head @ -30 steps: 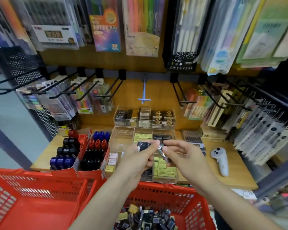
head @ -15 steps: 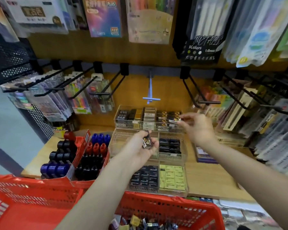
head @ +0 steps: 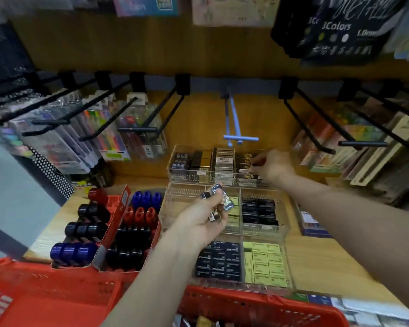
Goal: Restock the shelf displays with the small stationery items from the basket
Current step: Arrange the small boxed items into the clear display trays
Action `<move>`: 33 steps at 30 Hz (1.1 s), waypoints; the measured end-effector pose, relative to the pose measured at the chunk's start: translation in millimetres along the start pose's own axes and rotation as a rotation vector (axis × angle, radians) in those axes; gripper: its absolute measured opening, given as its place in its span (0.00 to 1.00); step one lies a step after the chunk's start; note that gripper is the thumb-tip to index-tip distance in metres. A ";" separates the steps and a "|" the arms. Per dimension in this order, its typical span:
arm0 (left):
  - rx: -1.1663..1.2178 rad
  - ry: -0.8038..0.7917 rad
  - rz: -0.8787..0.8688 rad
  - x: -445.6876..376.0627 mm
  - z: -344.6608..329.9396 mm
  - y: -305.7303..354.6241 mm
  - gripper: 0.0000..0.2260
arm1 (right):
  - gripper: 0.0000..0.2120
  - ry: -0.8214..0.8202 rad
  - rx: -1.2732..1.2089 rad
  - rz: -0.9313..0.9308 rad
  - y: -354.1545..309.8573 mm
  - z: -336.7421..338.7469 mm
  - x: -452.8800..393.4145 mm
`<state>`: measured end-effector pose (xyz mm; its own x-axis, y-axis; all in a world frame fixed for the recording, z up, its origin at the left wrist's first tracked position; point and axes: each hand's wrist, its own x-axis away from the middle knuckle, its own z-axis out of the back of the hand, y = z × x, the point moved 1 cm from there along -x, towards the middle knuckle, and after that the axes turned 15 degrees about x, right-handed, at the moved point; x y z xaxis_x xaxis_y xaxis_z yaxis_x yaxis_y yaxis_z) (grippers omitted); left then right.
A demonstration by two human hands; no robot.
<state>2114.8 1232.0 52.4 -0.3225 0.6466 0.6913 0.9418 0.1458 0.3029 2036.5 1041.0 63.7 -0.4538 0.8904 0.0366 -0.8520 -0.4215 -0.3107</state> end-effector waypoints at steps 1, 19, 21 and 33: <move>0.005 0.009 0.001 -0.6 -1.0 -0.5 0.13 | 0.16 0.016 -0.012 -0.001 1.7 2.2 3.9; -0.103 -0.029 -0.094 14.0 -5.9 -8.4 0.07 | 0.11 0.167 -0.428 0.329 2.4 10.8 115.7; -0.149 -0.018 -0.112 13.6 -5.7 -8.8 0.07 | 0.11 0.211 -0.336 0.398 6.2 13.1 115.5; -0.073 -0.019 -0.040 14.7 -8.2 -6.2 0.16 | 0.16 0.130 0.253 0.069 43.1 19.8 19.9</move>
<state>2103.4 1234.5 66.1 -0.3568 0.6556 0.6654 0.9187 0.1170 0.3773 1985.5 1037.1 69.9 -0.4898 0.8657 -0.1039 -0.8656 -0.4970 -0.0613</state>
